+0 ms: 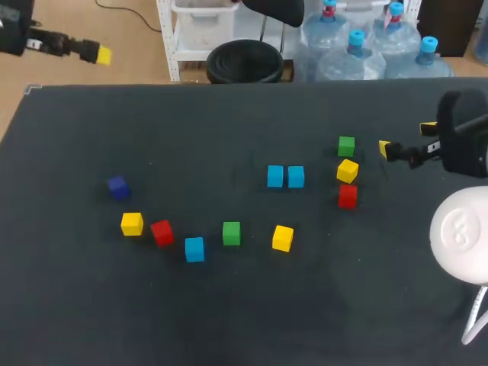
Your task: Place the blue cubes, place green cubes on the blue cubes, place the yellow cubes on the green cubes, then place the red cubes on the yellow cubes, and place purple cube on the red cubes.
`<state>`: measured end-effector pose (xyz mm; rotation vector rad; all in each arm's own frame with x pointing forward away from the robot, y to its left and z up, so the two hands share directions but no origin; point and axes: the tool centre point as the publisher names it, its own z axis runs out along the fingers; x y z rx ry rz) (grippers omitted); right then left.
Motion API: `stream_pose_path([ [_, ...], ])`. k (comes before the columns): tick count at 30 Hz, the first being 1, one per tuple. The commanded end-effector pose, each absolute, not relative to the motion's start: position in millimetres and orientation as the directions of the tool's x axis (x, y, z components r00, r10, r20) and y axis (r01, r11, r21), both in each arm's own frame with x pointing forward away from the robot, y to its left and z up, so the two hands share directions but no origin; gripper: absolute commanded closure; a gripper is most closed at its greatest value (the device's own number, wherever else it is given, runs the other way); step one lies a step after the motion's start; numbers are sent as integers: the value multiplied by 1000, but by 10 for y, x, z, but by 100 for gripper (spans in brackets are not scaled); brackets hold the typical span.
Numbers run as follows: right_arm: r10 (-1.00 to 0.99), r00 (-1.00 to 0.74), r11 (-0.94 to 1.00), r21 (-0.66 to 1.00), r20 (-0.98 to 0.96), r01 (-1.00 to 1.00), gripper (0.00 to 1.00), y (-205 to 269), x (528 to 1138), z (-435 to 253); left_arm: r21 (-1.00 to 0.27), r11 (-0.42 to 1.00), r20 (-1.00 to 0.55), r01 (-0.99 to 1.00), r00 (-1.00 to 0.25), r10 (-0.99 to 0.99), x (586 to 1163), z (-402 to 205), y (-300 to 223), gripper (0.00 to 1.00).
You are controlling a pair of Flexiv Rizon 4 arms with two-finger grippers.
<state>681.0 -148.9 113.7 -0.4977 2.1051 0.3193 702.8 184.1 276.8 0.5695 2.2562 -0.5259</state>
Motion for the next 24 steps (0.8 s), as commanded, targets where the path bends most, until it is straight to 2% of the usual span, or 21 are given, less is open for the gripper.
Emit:
stream_pose_path([
  [1, -227, -496, 883, 38, -838, -467, 0, -1500, 6809, 1143, -260, 870, -842, 418, -540, 8, 6906, 2707, 1823, 0],
  [7, -227, -496, 883, 38, -838, -467, 0, -1500, 6809, 1143, -260, 870, -842, 418, -540, 8, 6906, 2707, 1823, 0],
  [9, -227, -496, 883, 38, -838, -467, 0, -1500, 6809, 1143, -193, 824, -856, 533, -502, 124, 6998, 2868, 1855, 0],
  [10, -227, -496, 883, 38, -838, -467, 0, -1500, 6809, 1143, -103, 763, -805, 639, -504, 313, 7123, 2978, 1826, 0],
  [12, -227, -496, 883, 38, -838, -467, 0, -1500, 6809, 1143, -48, 682, -803, 730, -435, 409, 7247, 3164, 1809, 0],
  [13, -227, -496, 883, 38, -838, -467, 0, -1500, 6809, 1143, 50, 570, -712, 820, -371, 596, 7344, 3275, 1697, 0],
  [15, -227, -496, 883, 38, -838, -467, 0, -1500, 6809, 1143, 105, 525, -698, 845, -314, 644, 7476, 3426, 1650, 0],
  [16, -227, -496, 883, 38, -838, -467, 0, -1500, 6809, 1143, 103, 409, -613, 907, -266, 744, 7548, 3428, 1554, 0],
  [18, -227, -496, 883, 38, -838, -467, 0, -1500, 6809, 1143, 111, 415, -640, 903, -254, 725, 7652, 3509, 1503, 0],
  [19, -227, -496, 883, 38, -838, -467, 0, -1500, 6809, 1143, 119, 312, -553, 943, -198, 809, 7702, 3517, 1407, 0],
  [21, -227, -496, 883, 38, -838, -467, 0, -1500, 6809, 1143, 132, 303, -547, 944, -185, 817, 7768, 3578, 1362, 0],
  [22, -227, -496, 883, 38, -838, -467, 0, -1500, 6809, 1143, 126, 218, -493, 968, -130, 861, 7785, 3595, 1288, 0],
  [23, -227, -496, 883, 38, -838, -467, 0, -1500, 6809, 1143, 128, 218, -502, 968, -126, 856, 7811, 3626, 1267, 0],
  [24, -227, -496, 883, 38, -838, -467, 0, -1500, 6809, 1143, 147, 162, -447, 976, -81, 891, 7833, 3648, 1229, 0],
])
